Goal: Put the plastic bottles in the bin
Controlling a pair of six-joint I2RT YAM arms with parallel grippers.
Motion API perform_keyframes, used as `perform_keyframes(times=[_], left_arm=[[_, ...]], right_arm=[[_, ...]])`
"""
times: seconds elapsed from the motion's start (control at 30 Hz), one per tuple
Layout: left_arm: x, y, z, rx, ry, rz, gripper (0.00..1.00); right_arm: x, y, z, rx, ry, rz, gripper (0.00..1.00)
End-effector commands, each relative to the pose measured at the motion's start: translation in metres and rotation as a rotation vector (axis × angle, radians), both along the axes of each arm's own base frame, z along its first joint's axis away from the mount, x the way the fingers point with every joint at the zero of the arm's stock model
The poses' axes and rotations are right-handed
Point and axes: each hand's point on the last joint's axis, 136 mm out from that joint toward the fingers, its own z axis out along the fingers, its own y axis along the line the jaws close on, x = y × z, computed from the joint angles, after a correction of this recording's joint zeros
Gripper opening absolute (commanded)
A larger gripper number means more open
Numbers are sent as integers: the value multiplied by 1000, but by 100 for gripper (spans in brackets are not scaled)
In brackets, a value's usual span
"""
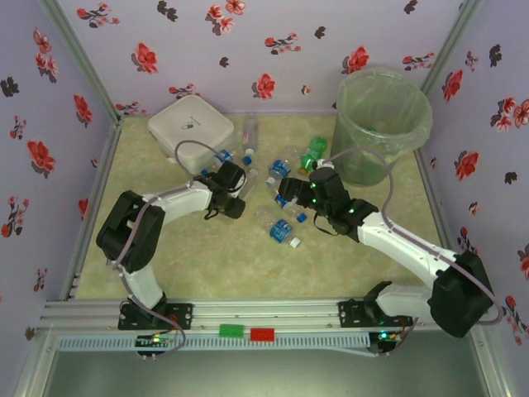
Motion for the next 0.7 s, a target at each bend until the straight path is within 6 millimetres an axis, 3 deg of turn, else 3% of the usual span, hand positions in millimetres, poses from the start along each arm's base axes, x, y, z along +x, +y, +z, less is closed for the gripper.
perform_keyframes(times=[0.0, 0.17, 0.23, 0.37, 0.67], left_arm=[[-10, 9, 21, -11, -19, 56, 29], [-11, 18, 52, -74, -100, 149, 15], [-11, 14, 69, -147, -127, 176, 3], [-18, -18, 100, -365, -140, 162, 0], [-43, -91, 186, -773, -263, 18, 0]], right_arm=[[3, -7, 19, -7, -46, -12, 100], [4, -3, 25, 31, -38, 36, 100], [4, -2, 29, 44, -46, 41, 100], [10, -14, 40, 11, -68, -12, 100], [5, -13, 110, 147, -188, 71, 100]])
